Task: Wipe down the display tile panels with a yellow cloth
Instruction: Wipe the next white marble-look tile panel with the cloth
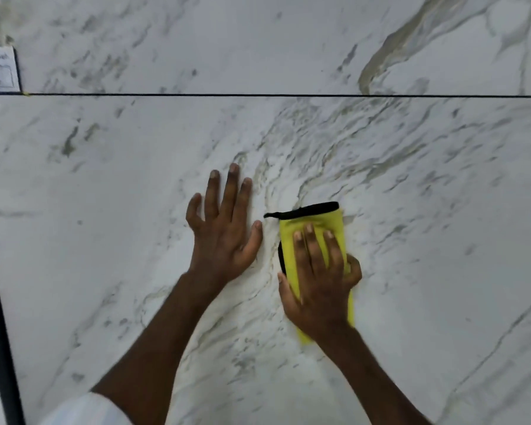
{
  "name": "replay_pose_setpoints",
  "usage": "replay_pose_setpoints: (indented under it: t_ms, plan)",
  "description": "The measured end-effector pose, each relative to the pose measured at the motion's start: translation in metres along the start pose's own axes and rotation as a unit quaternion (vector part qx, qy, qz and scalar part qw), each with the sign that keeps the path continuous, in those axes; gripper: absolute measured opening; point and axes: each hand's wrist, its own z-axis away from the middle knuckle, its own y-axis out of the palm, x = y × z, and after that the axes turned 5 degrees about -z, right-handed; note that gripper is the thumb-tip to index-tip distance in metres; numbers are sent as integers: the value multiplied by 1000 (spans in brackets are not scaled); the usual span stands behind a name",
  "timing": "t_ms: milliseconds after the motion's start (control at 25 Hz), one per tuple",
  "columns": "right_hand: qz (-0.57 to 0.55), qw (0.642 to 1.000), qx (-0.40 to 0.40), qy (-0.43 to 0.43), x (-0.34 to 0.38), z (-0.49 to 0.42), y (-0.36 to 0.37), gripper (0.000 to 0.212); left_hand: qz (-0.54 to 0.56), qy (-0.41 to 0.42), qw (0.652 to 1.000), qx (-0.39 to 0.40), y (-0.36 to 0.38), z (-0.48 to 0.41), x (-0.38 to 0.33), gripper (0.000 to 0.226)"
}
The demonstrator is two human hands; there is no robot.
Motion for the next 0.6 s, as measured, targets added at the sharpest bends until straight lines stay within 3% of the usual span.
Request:
replay_pose_setpoints:
  t_ms: [120, 280, 400, 520, 600]
  plan:
    - [-11, 1000, -18, -20, -9, -90, -2, 82, -10, -12, 1000, 16, 7, 4, -9, 66]
    - [-3, 999, -27, 25, -48, -231, -21, 83, 5, -9, 1000, 15, 5, 6, -7, 65]
    - [10, 999, -39, 25, -64, -196, -22, 81, 58, -14, 998, 1, 1, 4, -28, 68]
    - [15, 998, -36, 39, -78, -93, -16, 81, 69, 81, 994, -5, 9, 6, -70, 71]
    - [37, 999, -14, 21, -82, -39, -16, 82, 49, 98, 994, -11, 19, 12, -86, 76]
